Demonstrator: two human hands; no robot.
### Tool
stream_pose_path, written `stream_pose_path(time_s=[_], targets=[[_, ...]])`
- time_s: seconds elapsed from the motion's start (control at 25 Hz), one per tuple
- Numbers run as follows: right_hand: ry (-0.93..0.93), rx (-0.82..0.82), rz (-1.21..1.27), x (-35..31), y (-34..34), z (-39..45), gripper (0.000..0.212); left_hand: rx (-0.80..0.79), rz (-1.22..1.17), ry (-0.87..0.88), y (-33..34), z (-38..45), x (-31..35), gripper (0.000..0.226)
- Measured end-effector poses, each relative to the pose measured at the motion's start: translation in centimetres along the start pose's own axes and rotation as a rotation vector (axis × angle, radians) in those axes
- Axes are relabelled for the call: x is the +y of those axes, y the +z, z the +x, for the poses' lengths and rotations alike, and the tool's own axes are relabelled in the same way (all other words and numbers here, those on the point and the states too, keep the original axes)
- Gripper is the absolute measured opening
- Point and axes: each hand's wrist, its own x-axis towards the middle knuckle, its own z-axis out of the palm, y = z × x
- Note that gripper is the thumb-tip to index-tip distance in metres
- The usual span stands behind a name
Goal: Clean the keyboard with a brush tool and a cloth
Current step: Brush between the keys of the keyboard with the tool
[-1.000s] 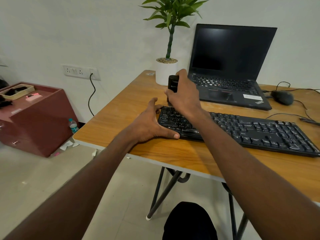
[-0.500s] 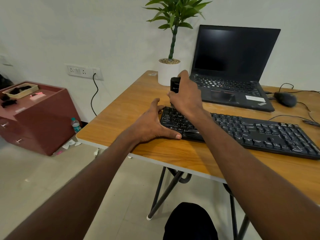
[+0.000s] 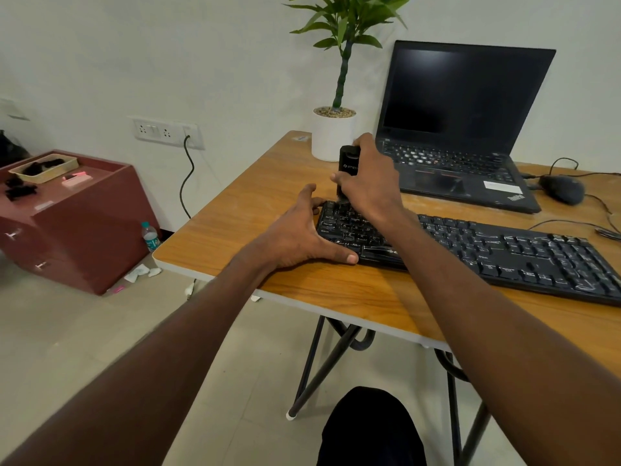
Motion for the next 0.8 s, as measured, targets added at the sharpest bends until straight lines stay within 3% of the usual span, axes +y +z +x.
stream_pose_path(time_s=[0.12, 0.28, 0.48, 0.64, 0.8], targets=[[0.036, -0.052, 0.165, 0.0, -0.2, -0.3, 0.048, -0.015, -0.004, 0.030, 0.0, 0.1, 0.0, 0.161], [0.058, -0.099, 0.172, 1.0, -0.9, -0.7, 0.050, -0.037, -0.004, 0.044, 0.0, 0.2, -0.1, 0.154], [0.015, 0.035, -0.080, 2.2, -2.9, -1.0, 0.053, -0.037, -0.010, 0.036, -0.2, 0.2, -0.1, 0.149], [0.035, -0.045, 0.113, 1.0, -1.6, -1.1, 0.046, -0.027, 0.031, 0.047, 0.0, 0.1, -0.2, 0.153], [0.040, 0.024, -0.169, 1.4, -2.2, -1.2, 0.053, -0.015, 0.039, 0.057, 0.0, 0.2, -0.5, 0.153]])
